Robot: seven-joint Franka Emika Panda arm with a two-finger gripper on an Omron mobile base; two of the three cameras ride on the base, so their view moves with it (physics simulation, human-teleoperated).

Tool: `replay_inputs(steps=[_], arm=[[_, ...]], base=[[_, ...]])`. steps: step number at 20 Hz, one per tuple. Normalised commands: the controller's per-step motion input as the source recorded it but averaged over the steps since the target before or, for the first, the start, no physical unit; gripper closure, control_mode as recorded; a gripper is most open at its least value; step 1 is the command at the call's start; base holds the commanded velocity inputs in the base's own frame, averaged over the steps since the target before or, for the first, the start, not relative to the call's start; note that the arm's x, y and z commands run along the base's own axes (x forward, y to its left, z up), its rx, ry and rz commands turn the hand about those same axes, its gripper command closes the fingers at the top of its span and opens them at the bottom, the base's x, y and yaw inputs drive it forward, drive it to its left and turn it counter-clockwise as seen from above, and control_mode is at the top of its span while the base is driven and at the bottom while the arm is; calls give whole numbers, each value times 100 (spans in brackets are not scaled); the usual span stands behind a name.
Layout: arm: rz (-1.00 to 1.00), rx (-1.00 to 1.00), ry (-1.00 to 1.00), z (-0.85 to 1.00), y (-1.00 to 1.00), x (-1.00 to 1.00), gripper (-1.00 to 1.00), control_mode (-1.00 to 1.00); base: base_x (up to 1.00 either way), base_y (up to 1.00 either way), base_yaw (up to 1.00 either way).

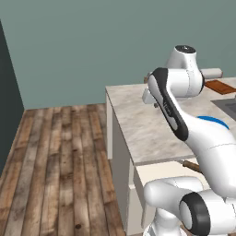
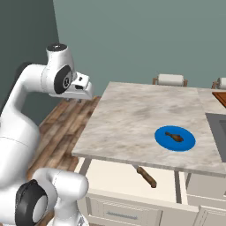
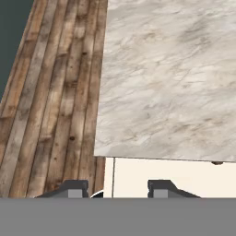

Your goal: Pick up the knife from the drawer and place it on the cutting board. Then place the meat from the plate to the cutting board.

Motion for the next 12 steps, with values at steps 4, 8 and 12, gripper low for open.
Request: replay_inputs(steps=[4,8,12], arm=[[0,0,-2,0,0,-15,-100,-100],[0,0,-25,3,0,-58,-100,-100],[0,0,-2,-12,0,-77,-100,-100]], base=[[0,0,0],[0,0,0],[0,0,0]])
